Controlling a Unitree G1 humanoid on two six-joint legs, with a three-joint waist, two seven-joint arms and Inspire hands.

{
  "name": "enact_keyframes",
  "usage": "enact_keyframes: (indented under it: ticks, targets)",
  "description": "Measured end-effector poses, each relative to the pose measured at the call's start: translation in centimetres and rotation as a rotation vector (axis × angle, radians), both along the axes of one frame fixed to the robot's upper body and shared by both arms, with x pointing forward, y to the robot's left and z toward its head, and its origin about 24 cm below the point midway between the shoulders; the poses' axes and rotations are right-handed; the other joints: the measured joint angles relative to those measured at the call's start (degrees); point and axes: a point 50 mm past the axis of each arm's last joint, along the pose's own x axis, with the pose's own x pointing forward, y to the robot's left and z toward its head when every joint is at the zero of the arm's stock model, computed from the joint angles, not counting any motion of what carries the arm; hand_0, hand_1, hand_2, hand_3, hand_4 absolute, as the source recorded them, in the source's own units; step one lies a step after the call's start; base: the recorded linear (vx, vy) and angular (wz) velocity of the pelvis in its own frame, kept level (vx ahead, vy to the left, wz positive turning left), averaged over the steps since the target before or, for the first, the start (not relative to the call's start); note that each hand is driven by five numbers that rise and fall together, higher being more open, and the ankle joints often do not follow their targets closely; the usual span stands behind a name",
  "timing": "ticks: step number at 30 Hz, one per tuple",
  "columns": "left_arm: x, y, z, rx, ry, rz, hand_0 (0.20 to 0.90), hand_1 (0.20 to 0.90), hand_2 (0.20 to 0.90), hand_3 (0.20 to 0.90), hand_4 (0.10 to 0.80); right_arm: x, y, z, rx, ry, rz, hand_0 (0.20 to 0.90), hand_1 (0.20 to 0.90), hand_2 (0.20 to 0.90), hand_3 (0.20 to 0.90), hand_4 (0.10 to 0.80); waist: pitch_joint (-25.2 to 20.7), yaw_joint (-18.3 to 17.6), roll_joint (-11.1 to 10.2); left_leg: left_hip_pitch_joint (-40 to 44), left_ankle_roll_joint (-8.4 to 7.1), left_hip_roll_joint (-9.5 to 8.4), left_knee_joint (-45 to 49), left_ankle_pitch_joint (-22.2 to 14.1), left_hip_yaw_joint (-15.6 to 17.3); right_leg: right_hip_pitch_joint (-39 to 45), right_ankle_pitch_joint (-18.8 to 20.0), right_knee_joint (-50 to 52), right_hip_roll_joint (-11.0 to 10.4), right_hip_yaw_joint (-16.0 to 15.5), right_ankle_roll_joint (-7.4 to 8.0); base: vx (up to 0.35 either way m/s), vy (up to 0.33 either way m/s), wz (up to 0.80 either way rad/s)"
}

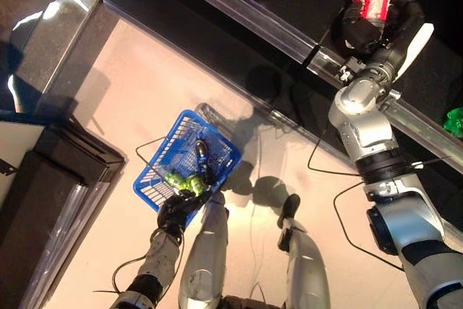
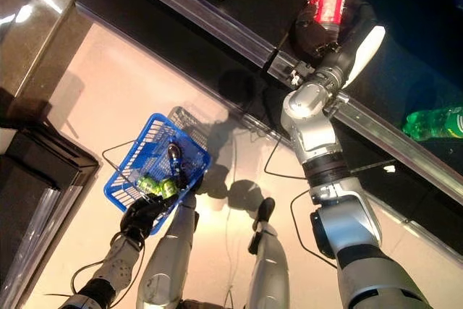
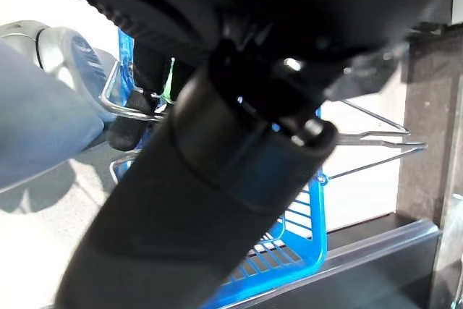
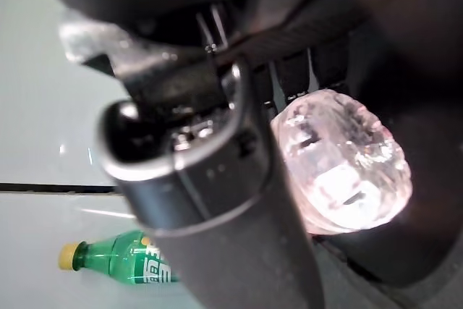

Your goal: Pick up the drink and place into the basket.

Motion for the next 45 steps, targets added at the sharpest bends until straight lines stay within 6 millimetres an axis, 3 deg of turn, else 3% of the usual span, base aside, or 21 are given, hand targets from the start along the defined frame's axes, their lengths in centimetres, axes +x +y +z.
enact_keyframes:
  ticks: [15, 21, 26, 34, 45]
  targets:
    - [0.0, 0.1, 0.0, -0.007, -0.008, -0.003, 0.3, 0.3, 0.3, 0.2, 0.1, 0.1, 0.2, -0.7, 0.035, 0.018, 0.037, 0.3, 0.3, 0.3, 0.2, 0.1, 0.0, 0.0, -0.2, 1.1, -0.2, -0.04, 0.0, 0.2, -0.3, 1.3, 0.0, 0.0, 0.0, -0.3, 0.02, -0.025, -0.02, 0.01]
    - [-0.2, 0.2, 0.0, -0.02, -0.025, -0.004, 0.3, 0.3, 0.3, 0.2, 0.1, -0.9, 1.7, -3.8, -0.006, 0.067, 0.189, 0.3, 0.3, 0.3, 0.2, 0.1, 0.1, 0.1, -0.3, 5.1, -0.15, -0.07, -0.6, 0.2, -0.1, 5.0, -0.4, -0.1, -0.1, -0.3, -0.16, -0.007, -0.005, 0.0]
    - [-1.1, 0.0, 0.0, -0.049, -0.051, -0.018, 0.3, 0.3, 0.3, 0.2, 0.1, -3.0, 3.3, -5.8, -0.07, 0.061, 0.343, 0.3, 0.3, 0.3, 0.2, 0.1, 0.1, 0.0, -0.2, 8.2, 0.33, -0.17, -1.5, 0.0, 0.1, 7.8, -0.8, -0.1, -0.4, -0.2, -0.13, 0.0, 0.0, 0.0]
    - [-2.7, -0.2, -0.1, -0.082, -0.083, -0.038, 0.3, 0.3, 0.3, 0.2, 0.1, -4.5, 3.9, -8.9, -0.094, 0.139, 0.481, 0.3, 0.3, 0.3, 0.2, 0.1, 0.1, 0.0, -0.2, 14.5, 0.43, -0.21, -4.2, 0.1, 0.4, 12.8, -2.1, -0.2, -0.9, -0.3, -0.07, 0.025, -0.004, 0.01]
    - [-3.8, -0.3, 0.9, -0.12, -0.14, -0.056, 0.3, 0.3, 0.3, 0.2, 0.1, -6.7, 5.3, -11.2, -0.08, 0.19, 0.696, 0.3, 0.3, 0.3, 0.2, 0.1, 0.0, -0.3, -0.1, 21.4, 0.32, -0.12, -8.0, 0.1, 0.4, 19.4, -3.4, -2.2, -1.2, -1.7, 0.16, 0.054, 0.011, 0.03]
